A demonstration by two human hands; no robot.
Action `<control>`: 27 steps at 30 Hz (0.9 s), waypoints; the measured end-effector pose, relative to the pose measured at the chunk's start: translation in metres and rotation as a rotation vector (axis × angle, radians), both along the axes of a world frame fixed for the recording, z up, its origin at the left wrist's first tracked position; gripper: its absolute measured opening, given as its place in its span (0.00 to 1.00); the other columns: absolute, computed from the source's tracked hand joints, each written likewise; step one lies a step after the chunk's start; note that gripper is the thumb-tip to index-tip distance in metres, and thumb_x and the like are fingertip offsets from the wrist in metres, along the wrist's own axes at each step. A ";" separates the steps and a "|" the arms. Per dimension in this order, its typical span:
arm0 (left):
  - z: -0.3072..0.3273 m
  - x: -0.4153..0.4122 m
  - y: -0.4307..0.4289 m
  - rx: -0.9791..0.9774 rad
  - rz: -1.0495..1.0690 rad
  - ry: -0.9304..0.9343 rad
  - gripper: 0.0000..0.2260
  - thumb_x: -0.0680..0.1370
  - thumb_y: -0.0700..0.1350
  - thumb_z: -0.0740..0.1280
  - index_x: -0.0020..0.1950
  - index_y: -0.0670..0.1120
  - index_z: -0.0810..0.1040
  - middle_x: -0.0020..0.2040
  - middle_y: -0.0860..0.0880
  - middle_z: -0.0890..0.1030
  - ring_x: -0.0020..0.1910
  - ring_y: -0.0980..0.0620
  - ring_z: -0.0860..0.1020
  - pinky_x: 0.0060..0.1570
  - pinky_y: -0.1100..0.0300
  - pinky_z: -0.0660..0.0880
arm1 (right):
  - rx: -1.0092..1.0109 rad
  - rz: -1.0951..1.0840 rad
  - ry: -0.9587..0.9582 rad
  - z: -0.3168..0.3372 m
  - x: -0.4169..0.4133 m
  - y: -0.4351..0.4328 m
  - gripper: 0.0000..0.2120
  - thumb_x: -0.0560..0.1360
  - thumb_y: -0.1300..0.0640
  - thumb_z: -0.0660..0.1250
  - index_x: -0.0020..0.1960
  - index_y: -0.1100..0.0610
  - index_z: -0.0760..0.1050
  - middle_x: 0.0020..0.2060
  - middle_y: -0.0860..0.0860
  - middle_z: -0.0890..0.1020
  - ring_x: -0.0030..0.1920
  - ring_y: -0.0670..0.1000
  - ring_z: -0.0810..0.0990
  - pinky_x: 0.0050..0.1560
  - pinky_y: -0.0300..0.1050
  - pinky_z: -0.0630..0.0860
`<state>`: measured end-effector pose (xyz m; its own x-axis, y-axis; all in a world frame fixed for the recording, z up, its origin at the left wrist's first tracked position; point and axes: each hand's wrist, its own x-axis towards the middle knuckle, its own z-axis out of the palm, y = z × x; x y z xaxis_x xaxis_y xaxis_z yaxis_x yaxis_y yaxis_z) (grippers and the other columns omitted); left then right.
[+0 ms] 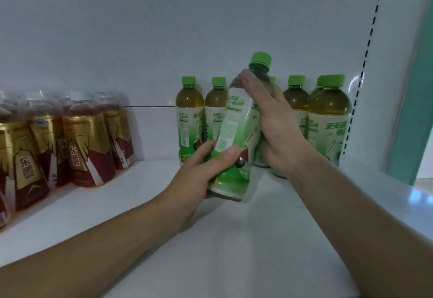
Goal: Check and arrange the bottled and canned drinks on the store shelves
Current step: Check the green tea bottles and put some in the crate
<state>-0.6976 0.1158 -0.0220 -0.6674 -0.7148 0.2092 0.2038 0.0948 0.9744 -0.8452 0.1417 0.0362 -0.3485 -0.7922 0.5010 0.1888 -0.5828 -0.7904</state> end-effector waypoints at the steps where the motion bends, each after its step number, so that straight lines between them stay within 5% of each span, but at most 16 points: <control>1: 0.001 0.001 0.000 0.082 -0.045 0.028 0.27 0.68 0.55 0.73 0.66 0.49 0.78 0.57 0.45 0.84 0.50 0.46 0.84 0.42 0.50 0.81 | 0.012 0.057 -0.024 0.000 0.000 0.002 0.27 0.74 0.47 0.74 0.67 0.59 0.73 0.55 0.56 0.84 0.56 0.57 0.84 0.60 0.59 0.80; 5: 0.011 0.010 0.007 0.383 -0.342 0.121 0.30 0.69 0.59 0.67 0.63 0.40 0.81 0.53 0.37 0.83 0.42 0.41 0.84 0.35 0.49 0.82 | 0.053 0.215 -0.089 -0.001 -0.001 0.006 0.24 0.76 0.48 0.69 0.67 0.62 0.75 0.50 0.56 0.83 0.50 0.54 0.83 0.54 0.52 0.82; 11: 0.003 -0.001 0.004 0.015 -0.017 0.037 0.29 0.67 0.63 0.71 0.65 0.53 0.78 0.57 0.48 0.85 0.56 0.47 0.83 0.47 0.51 0.81 | -0.003 -0.114 0.081 -0.002 0.000 -0.002 0.30 0.68 0.49 0.79 0.66 0.53 0.73 0.58 0.57 0.83 0.58 0.57 0.84 0.60 0.61 0.80; 17: 0.012 0.010 0.005 0.365 -0.282 0.106 0.31 0.69 0.64 0.64 0.60 0.42 0.82 0.49 0.38 0.84 0.39 0.43 0.83 0.35 0.52 0.81 | 0.075 0.219 -0.003 -0.003 0.002 0.006 0.32 0.73 0.48 0.72 0.72 0.60 0.71 0.57 0.59 0.83 0.57 0.58 0.83 0.59 0.55 0.81; 23: 0.008 -0.001 0.006 0.044 -0.019 0.069 0.26 0.69 0.64 0.70 0.63 0.53 0.79 0.56 0.47 0.85 0.52 0.46 0.84 0.39 0.54 0.81 | 0.008 -0.086 0.096 -0.003 -0.001 -0.003 0.29 0.68 0.47 0.78 0.65 0.52 0.73 0.57 0.57 0.84 0.56 0.57 0.85 0.60 0.61 0.80; 27: 0.010 0.007 0.007 0.251 -0.158 0.092 0.30 0.69 0.63 0.65 0.62 0.44 0.81 0.48 0.40 0.85 0.40 0.44 0.84 0.35 0.53 0.81 | 0.042 0.133 0.024 -0.002 0.001 0.001 0.31 0.73 0.46 0.71 0.72 0.58 0.71 0.54 0.55 0.83 0.55 0.55 0.83 0.63 0.60 0.78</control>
<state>-0.6908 0.1225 -0.0118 -0.7611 -0.6403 0.1038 0.2853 -0.1866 0.9401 -0.8440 0.1430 0.0338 -0.2274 -0.8512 0.4731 0.2425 -0.5200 -0.8190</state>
